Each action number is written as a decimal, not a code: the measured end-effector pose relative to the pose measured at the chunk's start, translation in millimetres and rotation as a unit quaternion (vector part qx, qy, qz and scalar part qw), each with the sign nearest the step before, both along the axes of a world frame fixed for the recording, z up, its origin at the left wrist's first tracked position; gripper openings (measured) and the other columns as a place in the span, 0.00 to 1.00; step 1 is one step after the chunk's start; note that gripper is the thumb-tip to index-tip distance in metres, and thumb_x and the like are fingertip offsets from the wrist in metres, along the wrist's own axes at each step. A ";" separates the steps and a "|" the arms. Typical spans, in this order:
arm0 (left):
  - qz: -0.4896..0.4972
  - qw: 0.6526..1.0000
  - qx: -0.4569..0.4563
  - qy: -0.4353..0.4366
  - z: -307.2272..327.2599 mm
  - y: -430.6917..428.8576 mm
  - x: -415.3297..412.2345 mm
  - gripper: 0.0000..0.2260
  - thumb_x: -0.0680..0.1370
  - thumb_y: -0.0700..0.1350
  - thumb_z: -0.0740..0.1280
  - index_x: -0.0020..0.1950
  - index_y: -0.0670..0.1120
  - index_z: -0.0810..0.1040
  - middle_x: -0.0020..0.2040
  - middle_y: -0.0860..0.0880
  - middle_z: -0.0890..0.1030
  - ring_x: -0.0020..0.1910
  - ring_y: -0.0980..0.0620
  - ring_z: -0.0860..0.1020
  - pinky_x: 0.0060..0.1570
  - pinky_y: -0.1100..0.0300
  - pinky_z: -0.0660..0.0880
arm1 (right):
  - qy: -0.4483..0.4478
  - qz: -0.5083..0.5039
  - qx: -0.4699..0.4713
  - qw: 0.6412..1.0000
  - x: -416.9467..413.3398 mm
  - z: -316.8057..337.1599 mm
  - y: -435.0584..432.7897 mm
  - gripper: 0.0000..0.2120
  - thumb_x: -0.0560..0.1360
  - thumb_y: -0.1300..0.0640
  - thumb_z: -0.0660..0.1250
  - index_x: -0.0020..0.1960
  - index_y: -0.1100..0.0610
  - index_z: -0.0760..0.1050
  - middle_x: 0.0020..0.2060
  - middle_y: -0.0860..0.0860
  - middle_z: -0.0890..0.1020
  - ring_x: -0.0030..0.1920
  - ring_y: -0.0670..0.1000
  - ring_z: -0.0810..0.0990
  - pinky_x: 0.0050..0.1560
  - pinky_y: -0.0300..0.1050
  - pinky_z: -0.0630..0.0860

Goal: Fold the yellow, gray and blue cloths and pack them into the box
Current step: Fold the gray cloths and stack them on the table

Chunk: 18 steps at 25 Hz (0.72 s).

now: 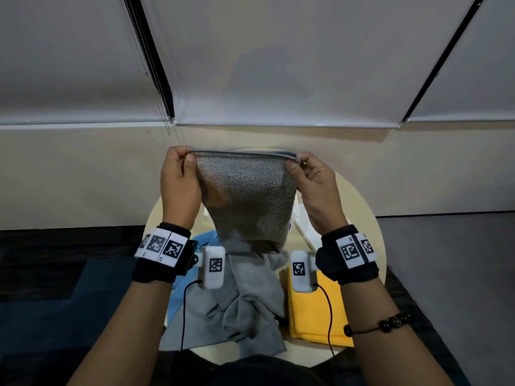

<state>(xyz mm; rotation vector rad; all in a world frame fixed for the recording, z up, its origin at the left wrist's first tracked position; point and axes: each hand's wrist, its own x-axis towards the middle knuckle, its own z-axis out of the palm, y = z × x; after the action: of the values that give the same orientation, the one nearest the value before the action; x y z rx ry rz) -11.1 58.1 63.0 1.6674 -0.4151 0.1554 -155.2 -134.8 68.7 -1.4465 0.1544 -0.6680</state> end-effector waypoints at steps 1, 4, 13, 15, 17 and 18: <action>0.010 1.000 0.015 0.001 -4.0 -0.6 -0.3 0.08 0.84 0.42 0.58 0.57 0.46 0.76 0.49 0.52 0.79 0.49 0.55 0.76 0.54 0.52 0.74 | 0.010 0.009 -0.003 1.000 -0.9 -2.1 3.2 0.13 0.81 0.61 0.66 0.44 0.46 0.81 0.40 0.45 0.83 0.41 0.45 0.79 0.46 0.41 0.75; 0.032 0.998 0.046 0.020 -15.6 -2.3 -3.6 0.10 0.84 0.41 0.56 0.59 0.46 0.76 0.49 0.53 0.78 0.50 0.51 0.77 0.50 0.58 0.72 | 0.033 0.026 0.020 0.999 -2.4 -6.7 10.2 0.11 0.81 0.61 0.67 0.44 0.49 0.82 0.41 0.49 0.84 0.43 0.48 0.80 0.47 0.41 0.77; -0.196 0.971 0.112 -0.081 -9.6 -18.3 -39.0 0.08 0.78 0.49 0.71 0.56 0.54 0.85 0.56 0.57 0.82 0.63 0.54 0.76 0.65 0.56 0.71 | 0.134 0.049 -0.036 0.989 1.0 -25.4 26.6 0.09 0.80 0.59 0.69 0.54 0.66 0.81 0.46 0.61 0.86 0.46 0.51 0.83 0.53 0.47 0.76; -0.208 0.968 0.114 -0.083 -7.8 -21.1 -40.2 0.07 0.77 0.48 0.73 0.54 0.54 0.86 0.54 0.57 0.83 0.62 0.54 0.76 0.64 0.57 0.71 | 0.144 0.057 -0.050 0.987 1.8 -28.4 26.9 0.09 0.80 0.57 0.69 0.52 0.65 0.81 0.43 0.60 0.85 0.44 0.50 0.81 0.52 0.47 0.75; -0.209 0.966 0.120 -0.089 -8.1 -20.3 -38.3 0.06 0.76 0.48 0.74 0.52 0.54 0.86 0.52 0.58 0.83 0.61 0.54 0.76 0.63 0.57 0.72 | 0.150 0.061 -0.066 0.985 2.6 -32.3 25.8 0.09 0.80 0.56 0.69 0.51 0.62 0.82 0.43 0.64 0.85 0.43 0.52 0.80 0.50 0.50 0.73; -0.209 0.966 0.126 -0.087 -7.9 -20.2 -37.0 0.05 0.76 0.48 0.74 0.51 0.54 0.85 0.51 0.58 0.83 0.60 0.55 0.76 0.63 0.56 0.72 | 0.151 0.063 -0.077 0.984 3.2 -33.8 25.8 0.08 0.80 0.56 0.69 0.50 0.61 0.82 0.43 0.65 0.84 0.42 0.53 0.79 0.49 0.51 0.72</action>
<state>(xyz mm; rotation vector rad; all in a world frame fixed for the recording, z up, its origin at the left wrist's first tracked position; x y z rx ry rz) -48.1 37.9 55.1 1.7809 -0.9411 -0.0684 -152.1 -109.0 34.9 -1.6873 0.2479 -0.3597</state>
